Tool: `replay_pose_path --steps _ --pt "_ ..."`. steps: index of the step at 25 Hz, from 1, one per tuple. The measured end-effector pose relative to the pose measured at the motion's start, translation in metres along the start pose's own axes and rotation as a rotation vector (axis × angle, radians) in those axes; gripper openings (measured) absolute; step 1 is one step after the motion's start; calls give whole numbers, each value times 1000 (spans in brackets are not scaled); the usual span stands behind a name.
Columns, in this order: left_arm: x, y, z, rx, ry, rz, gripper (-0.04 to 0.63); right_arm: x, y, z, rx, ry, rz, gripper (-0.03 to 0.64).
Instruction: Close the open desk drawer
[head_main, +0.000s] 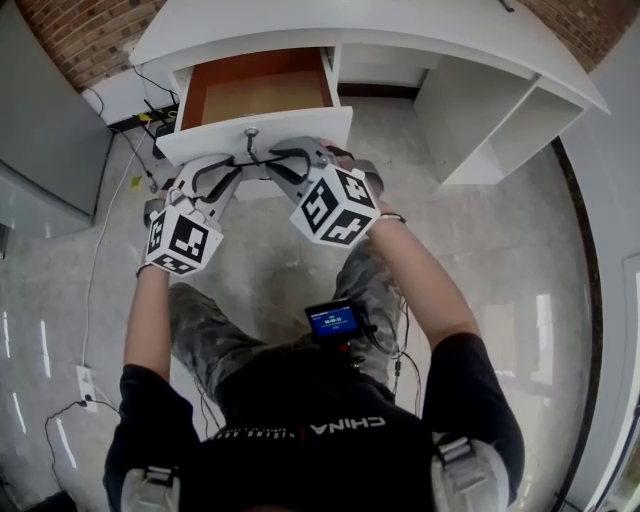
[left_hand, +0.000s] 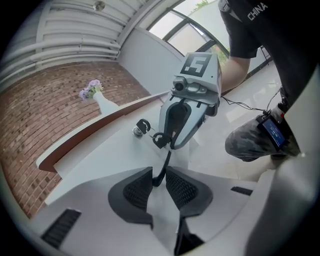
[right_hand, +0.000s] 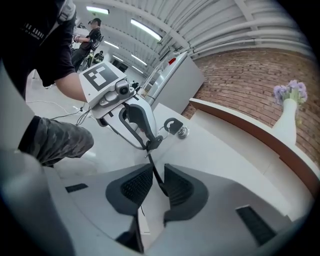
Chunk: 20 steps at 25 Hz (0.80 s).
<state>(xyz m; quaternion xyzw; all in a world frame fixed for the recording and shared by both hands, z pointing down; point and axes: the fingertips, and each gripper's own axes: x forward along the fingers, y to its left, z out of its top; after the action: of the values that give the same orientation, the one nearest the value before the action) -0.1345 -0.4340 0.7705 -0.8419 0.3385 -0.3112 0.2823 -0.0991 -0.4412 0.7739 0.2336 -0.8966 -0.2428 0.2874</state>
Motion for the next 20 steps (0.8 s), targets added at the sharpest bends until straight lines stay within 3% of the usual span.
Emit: replay_pose_path --steps 9,20 --pt "14 22 -11 -44 -9 20 84 19 -19 -2 36 -1 10 75" --pt "50 52 -31 -19 39 20 84 53 -53 -14 43 13 10 75"
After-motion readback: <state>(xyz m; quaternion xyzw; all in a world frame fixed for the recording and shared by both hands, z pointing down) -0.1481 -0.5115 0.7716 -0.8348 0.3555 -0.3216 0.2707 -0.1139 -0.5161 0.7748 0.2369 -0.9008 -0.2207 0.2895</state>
